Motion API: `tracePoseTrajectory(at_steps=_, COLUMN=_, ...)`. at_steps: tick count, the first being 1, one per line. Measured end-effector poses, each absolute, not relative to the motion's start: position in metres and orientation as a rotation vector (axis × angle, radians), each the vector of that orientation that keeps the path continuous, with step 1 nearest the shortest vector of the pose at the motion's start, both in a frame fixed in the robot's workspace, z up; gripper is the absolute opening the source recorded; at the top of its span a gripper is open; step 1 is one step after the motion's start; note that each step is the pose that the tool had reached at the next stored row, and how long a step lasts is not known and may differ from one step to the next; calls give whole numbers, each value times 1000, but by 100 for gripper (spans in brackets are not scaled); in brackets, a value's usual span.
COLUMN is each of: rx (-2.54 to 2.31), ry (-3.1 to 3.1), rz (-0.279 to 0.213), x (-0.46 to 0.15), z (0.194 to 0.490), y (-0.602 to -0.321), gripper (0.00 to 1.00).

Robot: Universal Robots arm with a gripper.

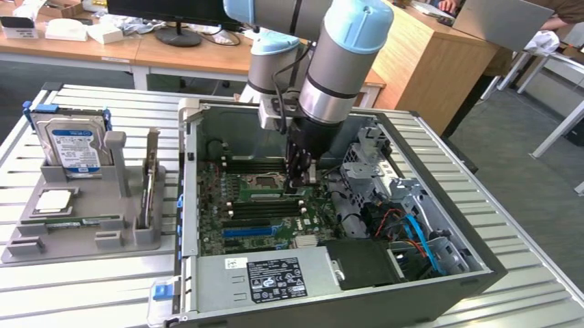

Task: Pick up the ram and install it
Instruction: 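Insert the ram into the slot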

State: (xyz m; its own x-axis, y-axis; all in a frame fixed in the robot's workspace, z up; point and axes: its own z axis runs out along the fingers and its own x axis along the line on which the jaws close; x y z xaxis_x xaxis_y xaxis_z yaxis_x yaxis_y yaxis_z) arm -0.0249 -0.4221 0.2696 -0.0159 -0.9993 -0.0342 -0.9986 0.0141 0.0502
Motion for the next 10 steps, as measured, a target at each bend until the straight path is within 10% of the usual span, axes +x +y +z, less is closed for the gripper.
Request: tracePoseTrajectory(at_steps=10, rx=2197, ry=-2230, rz=-92, x=-27, z=269, y=-425, gripper=11)
